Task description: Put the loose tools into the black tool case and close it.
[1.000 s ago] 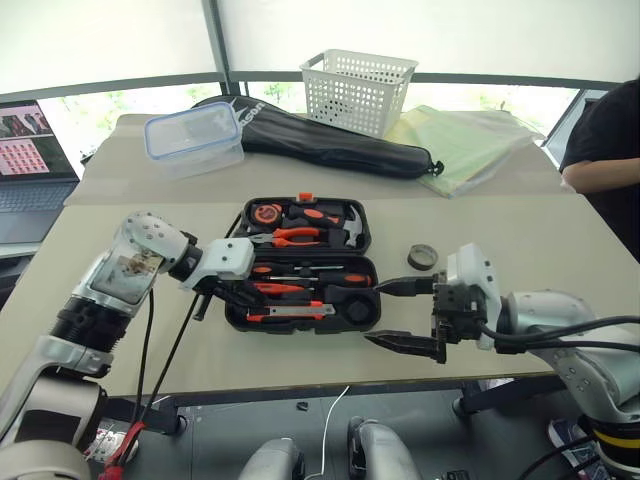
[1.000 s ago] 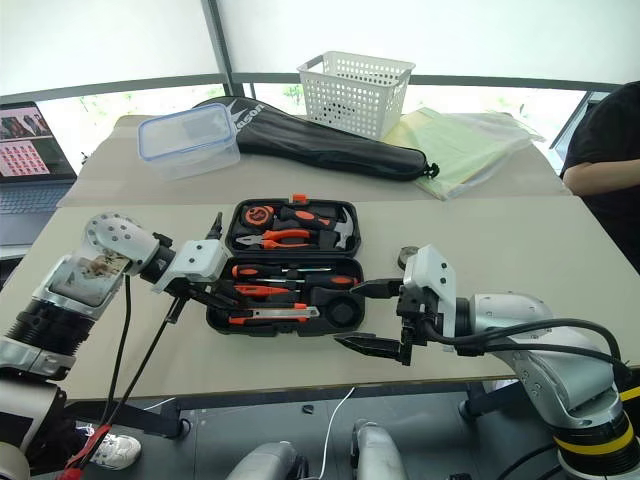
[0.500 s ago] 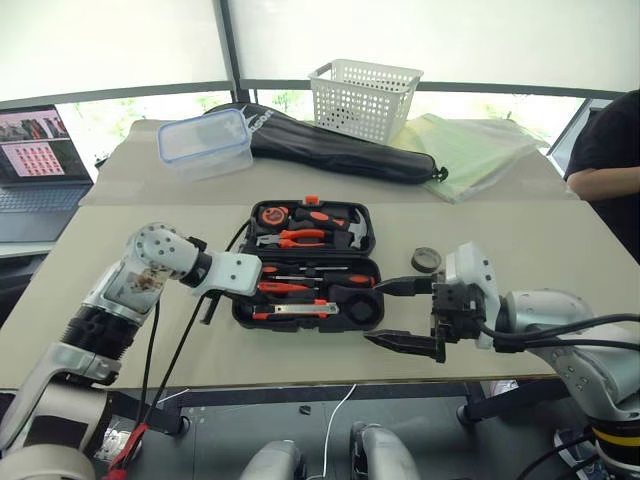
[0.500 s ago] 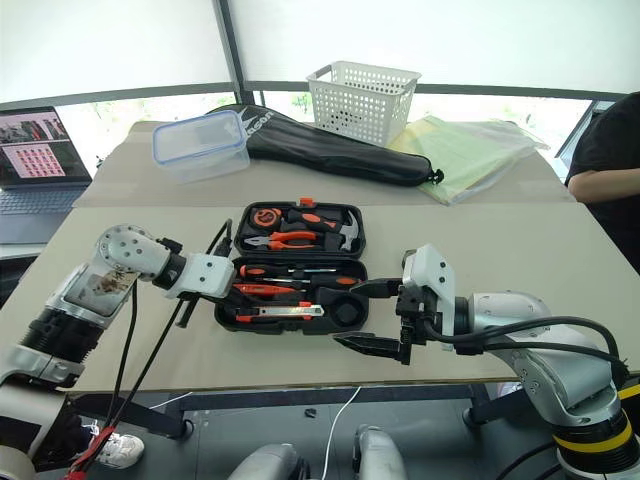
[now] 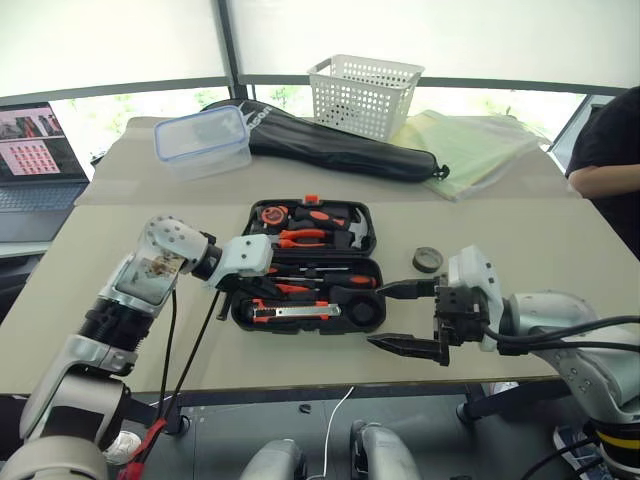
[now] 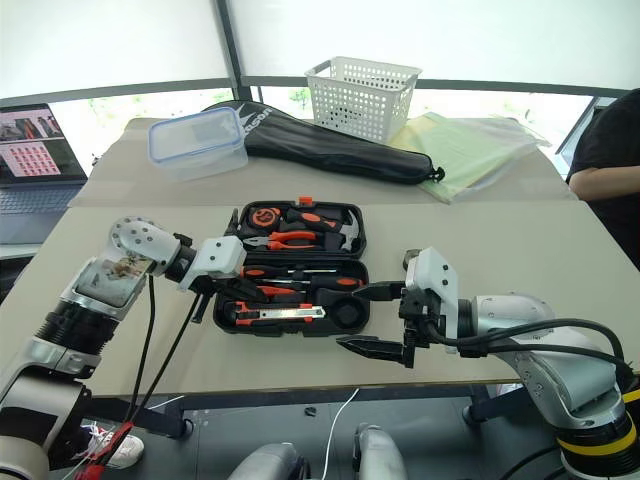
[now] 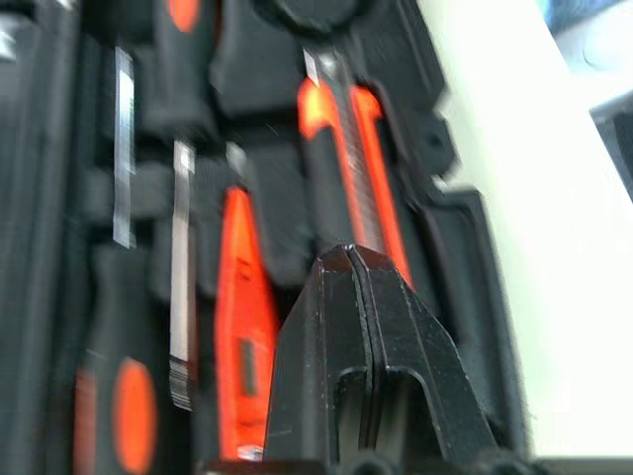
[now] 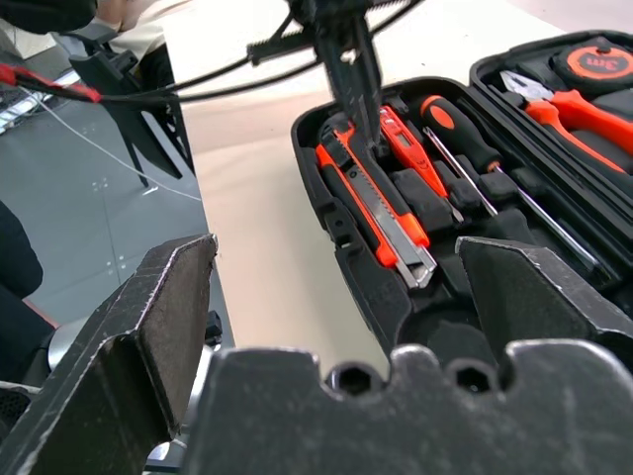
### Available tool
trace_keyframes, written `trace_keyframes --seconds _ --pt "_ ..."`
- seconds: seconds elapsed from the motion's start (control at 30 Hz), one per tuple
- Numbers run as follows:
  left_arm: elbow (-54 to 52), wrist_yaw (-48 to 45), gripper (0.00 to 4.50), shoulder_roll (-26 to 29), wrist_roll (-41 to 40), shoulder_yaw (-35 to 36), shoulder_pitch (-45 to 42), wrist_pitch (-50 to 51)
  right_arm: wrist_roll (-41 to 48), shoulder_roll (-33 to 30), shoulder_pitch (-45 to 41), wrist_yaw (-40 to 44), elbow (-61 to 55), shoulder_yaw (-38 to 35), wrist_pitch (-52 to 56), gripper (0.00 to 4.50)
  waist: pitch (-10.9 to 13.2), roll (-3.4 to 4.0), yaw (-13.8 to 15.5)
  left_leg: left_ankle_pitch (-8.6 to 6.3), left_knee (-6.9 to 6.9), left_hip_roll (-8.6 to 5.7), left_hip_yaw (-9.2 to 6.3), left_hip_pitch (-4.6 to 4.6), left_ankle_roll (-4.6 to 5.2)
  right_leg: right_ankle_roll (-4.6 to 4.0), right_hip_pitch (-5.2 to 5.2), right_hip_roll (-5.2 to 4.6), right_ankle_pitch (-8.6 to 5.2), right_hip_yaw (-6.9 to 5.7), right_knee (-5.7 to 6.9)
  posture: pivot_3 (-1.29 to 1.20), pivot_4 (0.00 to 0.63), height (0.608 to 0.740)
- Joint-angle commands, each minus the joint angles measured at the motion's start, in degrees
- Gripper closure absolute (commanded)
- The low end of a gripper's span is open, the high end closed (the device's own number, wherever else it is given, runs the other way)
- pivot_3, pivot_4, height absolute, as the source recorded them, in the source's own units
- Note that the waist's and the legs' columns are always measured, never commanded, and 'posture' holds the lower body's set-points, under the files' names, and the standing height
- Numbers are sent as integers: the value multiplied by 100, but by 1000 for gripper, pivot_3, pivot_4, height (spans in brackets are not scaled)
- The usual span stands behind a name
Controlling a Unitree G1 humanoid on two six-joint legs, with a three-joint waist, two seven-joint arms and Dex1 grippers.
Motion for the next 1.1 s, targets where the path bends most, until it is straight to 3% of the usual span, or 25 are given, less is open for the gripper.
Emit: trace_keyframes --seconds 0.03,0.23,0.37,0.57,0.77,1.1 --pt "-91 16 4454 37 221 -146 181 -399 -6 -13 -18 6 -150 -119 -143 0 0 0 -24 0 0 0 2 0 -1 0 -2 0 0 1 -1 0 150 740" --pt "112 127 4454 57 663 -467 438 -1091 -1 1 54 -60 -200 -130 -107 0 0 1 16 0 1 1 0 2 -1 -2 4 -4 1 2 1 0 150 740" --pt "909 653 4454 -126 1182 -617 235 -1732 2 17 82 -113 -231 -113 -93 0 -7 10 64 -1 0 1 -3 27 0 0 33 -7 0 2 -1 0 150 740" --pt "1072 246 4454 -257 556 -333 90 -1266 10 1 72 -128 -221 -112 -87 0 -12 15 166 1 4 0 0 35 11 48 53 -10 -15 3 -3 0 150 740" --pt "789 51 4454 -244 -17 50 -100 -424 16 -13 45 -109 -193 -110 -80 0 -11 14 113 7 3 5 0 19 2 5 26 2 11 3 6 0 150 740" --pt "1131 348 4454 -421 404 -108 -145 -922 -11 -10 -50 -83 -136 -36 -86 0 -11 14 150 3 4 -5 -1 9 8 9 21 -6 10 0 -10 0 150 740"
